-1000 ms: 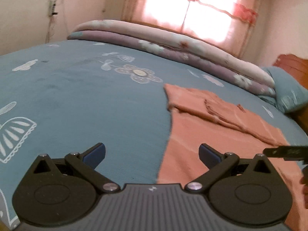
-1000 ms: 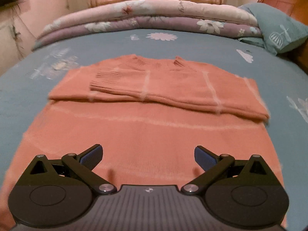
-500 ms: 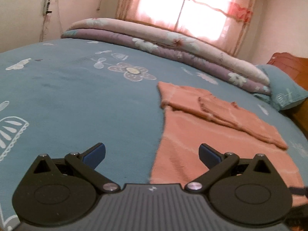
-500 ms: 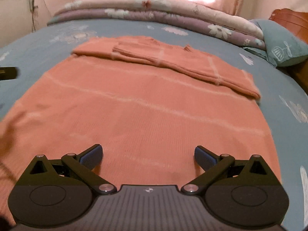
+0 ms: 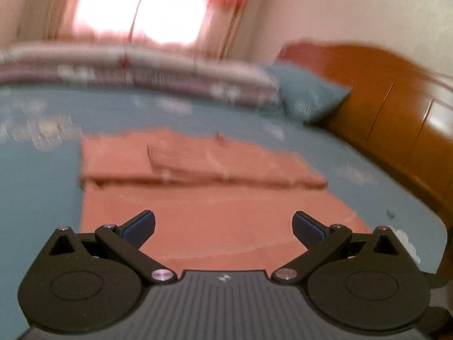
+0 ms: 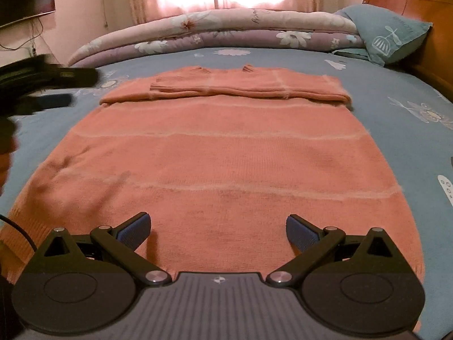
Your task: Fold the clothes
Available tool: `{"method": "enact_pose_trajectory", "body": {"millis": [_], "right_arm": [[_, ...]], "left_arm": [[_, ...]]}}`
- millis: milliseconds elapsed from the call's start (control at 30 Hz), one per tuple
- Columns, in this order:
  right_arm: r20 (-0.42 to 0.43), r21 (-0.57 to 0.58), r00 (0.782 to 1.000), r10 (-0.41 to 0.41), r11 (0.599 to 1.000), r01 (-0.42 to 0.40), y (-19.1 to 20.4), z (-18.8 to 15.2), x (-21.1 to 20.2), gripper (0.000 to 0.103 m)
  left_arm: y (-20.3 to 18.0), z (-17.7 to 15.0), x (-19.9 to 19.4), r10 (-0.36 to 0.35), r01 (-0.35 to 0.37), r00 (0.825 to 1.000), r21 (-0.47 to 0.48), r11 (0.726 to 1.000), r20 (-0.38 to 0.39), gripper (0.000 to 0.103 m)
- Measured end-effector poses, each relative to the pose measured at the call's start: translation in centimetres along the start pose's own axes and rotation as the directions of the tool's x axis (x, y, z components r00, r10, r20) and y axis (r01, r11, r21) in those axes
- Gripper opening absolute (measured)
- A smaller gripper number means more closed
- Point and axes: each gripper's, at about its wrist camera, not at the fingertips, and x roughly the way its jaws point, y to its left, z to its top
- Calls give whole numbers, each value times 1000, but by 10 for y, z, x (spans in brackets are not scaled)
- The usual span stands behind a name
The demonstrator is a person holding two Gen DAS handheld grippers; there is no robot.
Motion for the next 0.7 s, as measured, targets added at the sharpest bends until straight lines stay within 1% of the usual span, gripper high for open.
{"method": "enact_pose_trajectory", "body": {"millis": [33,67,100,133,167,200,233,300,333,367,400,433,500,533,567,600,700], "right_arm": [[-1,-3,1000,2,1000,-2,0,-1,0,103],[-2,-2,1000,3,1000,-3,-2,-1,-1,103],[-3,3,1000,7,1000,-7,-3,0,-1,103],[0,15,1000,11,1000,-11,-5,1,0,103],[2,28,1000,15,999,-15,-7,2,1,103],[4,44,1000,19,999,-19,-8,2,1,103],[8,57,1000,21,998,-22,-9,2,2,103],[13,61,1000,24,998,-25,-9,1,1,103],[14,61,1000,27,998,-28,-9,1,0,103],[16,66,999,33,997,-34,-11,0,-2,103],[18,71,999,38,997,-40,-13,0,-3,103],[20,75,999,44,996,-46,-15,-1,-5,103],[23,96,998,53,994,-55,-19,-1,-7,103],[24,108,998,57,992,-59,-21,-1,-8,103],[24,111,998,57,992,-60,-22,-1,-8,103],[24,114,998,58,992,-61,-22,0,-7,103],[24,113,998,56,992,-59,-22,0,-6,103]], "left_arm": [[1,5,12,-1,0,999,-15,1000,-51,102],[8,2,17,4,-8,996,-49,999,-86,102],[15,0,22,7,-17,993,-80,997,-120,102],[21,-2,24,8,-20,990,-83,996,-140,102],[28,-6,23,26,-36,990,-72,997,-137,102],[38,-8,25,105,-111,987,-48,993,-124,102],[48,-10,26,179,-183,978,-28,983,-109,102],[64,-11,20,186,-190,980,-52,980,-72,102],[69,-7,17,201,-209,976,-95,973,-86,102],[74,-4,12,188,-196,980,-134,971,-71,102],[77,-1,2,155,-156,988,-156,975,-14,102],[78,2,-8,129,-120,991,-169,978,41,102],[81,7,-20,57,-29,990,-207,978,130,102],[83,7,-19,2,30,990,-230,973,139,102],[86,7,-13,-71,97,991,-255,962,110,102],[88,6,-3,-139,151,988,-285,946,61,102],[88,1,19,-179,164,984,-307,938,-21,102]]}}
